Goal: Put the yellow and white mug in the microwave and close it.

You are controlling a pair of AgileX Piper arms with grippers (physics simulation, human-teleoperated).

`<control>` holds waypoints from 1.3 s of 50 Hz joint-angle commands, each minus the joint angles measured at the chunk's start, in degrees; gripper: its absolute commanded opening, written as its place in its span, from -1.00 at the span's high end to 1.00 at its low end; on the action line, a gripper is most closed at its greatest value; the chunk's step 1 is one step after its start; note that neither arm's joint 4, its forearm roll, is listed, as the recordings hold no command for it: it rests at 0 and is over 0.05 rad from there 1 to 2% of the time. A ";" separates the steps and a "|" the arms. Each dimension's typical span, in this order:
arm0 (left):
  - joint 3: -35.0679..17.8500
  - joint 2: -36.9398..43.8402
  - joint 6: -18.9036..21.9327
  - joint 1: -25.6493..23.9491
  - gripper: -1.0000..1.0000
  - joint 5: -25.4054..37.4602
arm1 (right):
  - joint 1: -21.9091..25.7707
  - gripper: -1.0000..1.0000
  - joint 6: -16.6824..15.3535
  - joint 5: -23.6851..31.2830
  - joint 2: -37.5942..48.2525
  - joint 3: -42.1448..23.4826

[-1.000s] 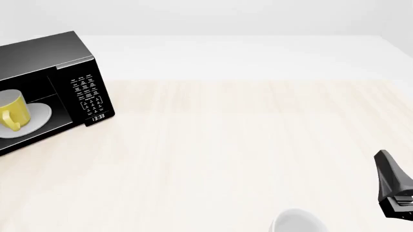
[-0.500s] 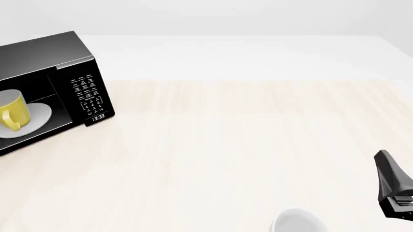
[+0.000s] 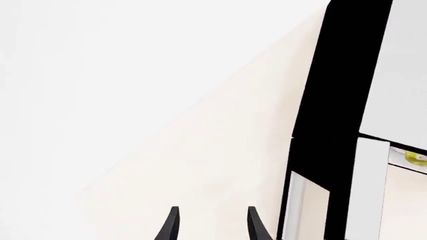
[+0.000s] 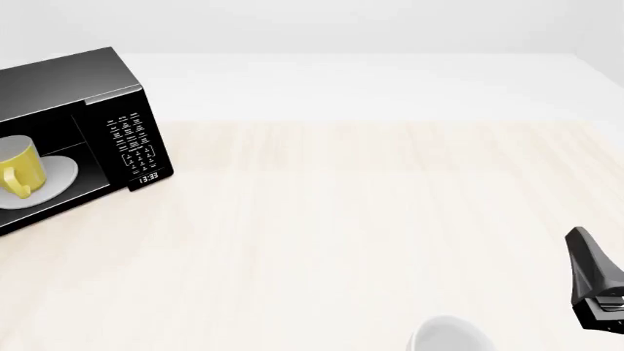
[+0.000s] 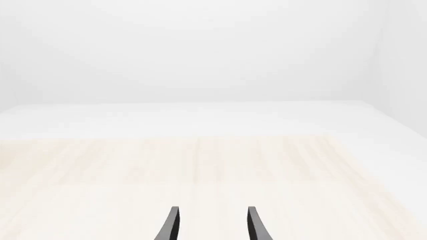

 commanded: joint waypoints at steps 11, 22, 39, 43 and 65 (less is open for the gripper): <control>-1.46 3.87 -1.17 -9.22 -1.00 0.43 | 0.00 -1.00 -0.01 0.00 0.01 0.00; -1.56 6.81 -2.42 -11.75 -1.00 0.84 | 0.01 -1.00 -0.03 0.01 -0.01 0.00; -1.60 7.86 -3.98 -15.54 -1.00 1.20 | -0.01 -1.00 0.00 0.00 0.00 0.00; -0.96 7.35 -3.45 -15.11 -1.00 0.74 | 0.00 -1.00 -0.02 0.00 -0.01 0.00; -1.40 6.78 -4.12 -18.41 -1.00 0.71 | 0.01 -1.00 -0.03 -0.01 0.02 0.00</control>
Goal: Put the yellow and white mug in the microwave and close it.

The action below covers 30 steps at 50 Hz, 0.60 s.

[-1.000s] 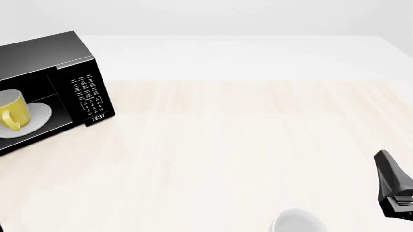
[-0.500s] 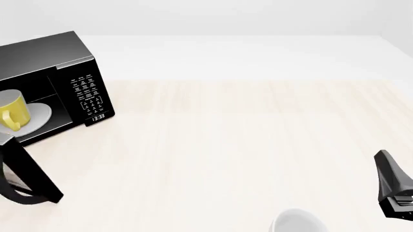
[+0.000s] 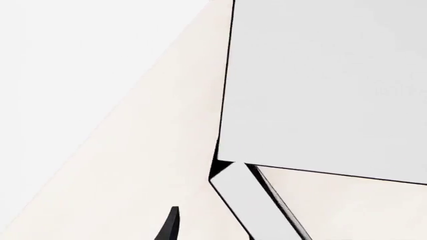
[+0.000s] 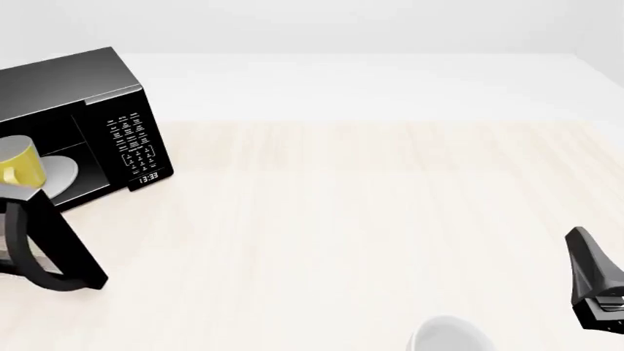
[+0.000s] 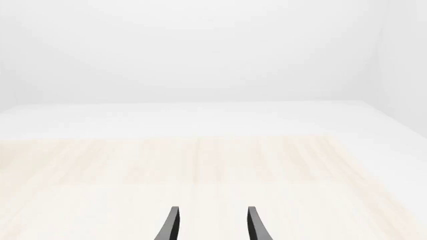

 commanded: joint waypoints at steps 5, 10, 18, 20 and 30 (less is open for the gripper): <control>-0.74 -0.60 0.35 -5.54 -1.00 0.02 | 0.00 -1.00 0.00 0.00 0.01 0.00; -1.28 -0.41 -0.49 -6.93 -1.00 0.18 | -0.01 -1.00 -0.01 -0.01 0.03 0.00; -1.93 0.02 -1.29 -8.31 -1.00 0.30 | 0.00 -1.00 -0.01 0.00 0.00 0.00; -2.08 0.02 -1.56 -8.62 -1.00 0.39 | -0.01 -1.00 -0.01 -0.01 0.03 0.00; -3.71 0.64 -3.78 -11.30 -1.00 1.52 | 0.00 -1.00 0.00 0.00 0.00 0.00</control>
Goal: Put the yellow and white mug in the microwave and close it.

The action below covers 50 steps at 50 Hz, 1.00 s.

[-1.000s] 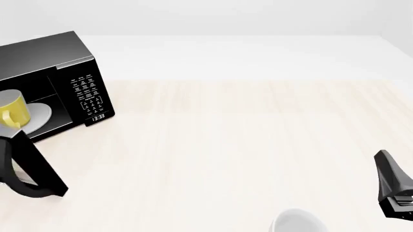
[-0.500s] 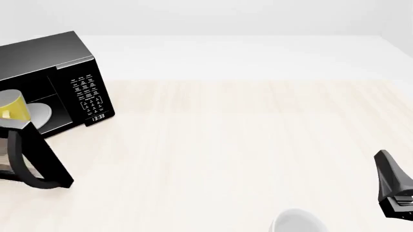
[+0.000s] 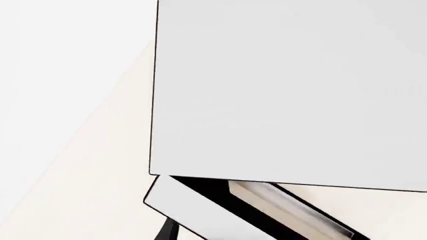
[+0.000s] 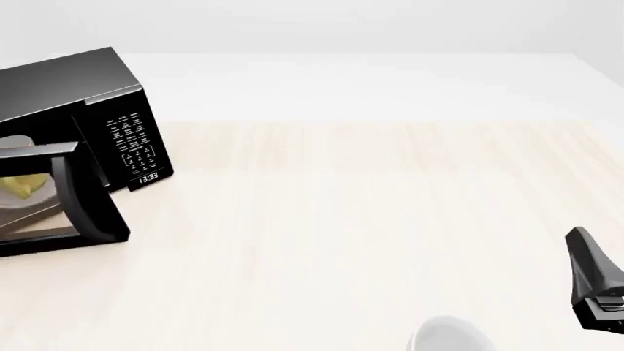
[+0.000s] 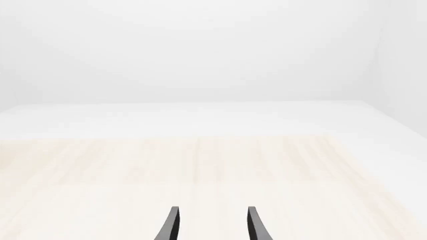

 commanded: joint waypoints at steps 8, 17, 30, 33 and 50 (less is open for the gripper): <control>-3.12 0.44 -2.10 -7.07 -1.00 1.51 | 0.00 -1.00 -0.01 -0.01 0.02 0.00; -4.47 2.04 -3.79 -7.63 -1.00 1.56 | 0.01 -1.00 0.00 0.00 -0.01 0.00; -6.73 2.03 -6.42 -9.55 -1.00 0.40 | 0.01 -1.00 -0.01 -0.01 0.02 0.00; -6.96 2.10 -6.86 -9.87 -1.00 0.46 | 0.01 -1.00 -0.01 0.00 -0.01 0.00; -8.88 3.09 -10.19 -7.15 -1.00 0.58 | 0.00 -1.00 0.00 0.00 0.00 0.00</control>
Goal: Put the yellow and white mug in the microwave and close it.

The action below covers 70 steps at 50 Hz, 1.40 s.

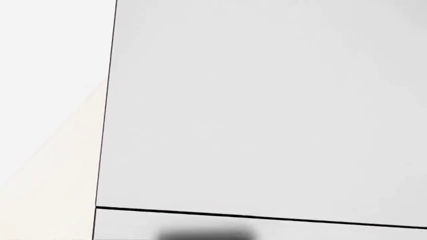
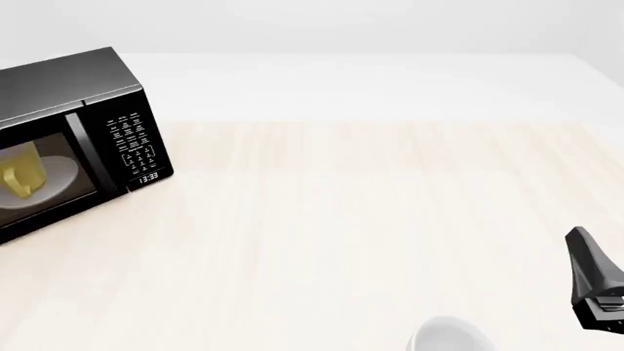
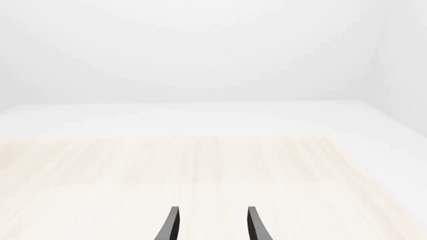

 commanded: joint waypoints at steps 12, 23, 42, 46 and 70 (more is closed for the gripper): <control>-1.08 -0.94 -1.40 2.74 -1.00 -2.24 | 0.01 -1.00 -0.01 0.00 0.01 0.00; -0.74 -1.01 -1.90 2.46 -1.00 -2.52 | -0.01 -1.00 -0.01 0.00 0.01 0.00; 2.62 -8.77 -0.68 1.00 -1.00 0.50 | 0.01 -1.00 0.00 0.00 0.01 0.00; 3.12 -10.56 -0.59 1.04 -1.00 1.71 | 0.00 -1.00 -0.01 0.00 0.00 0.00; 3.47 -21.18 -0.70 1.37 -1.00 7.46 | 0.00 -1.00 -0.01 0.00 0.00 0.00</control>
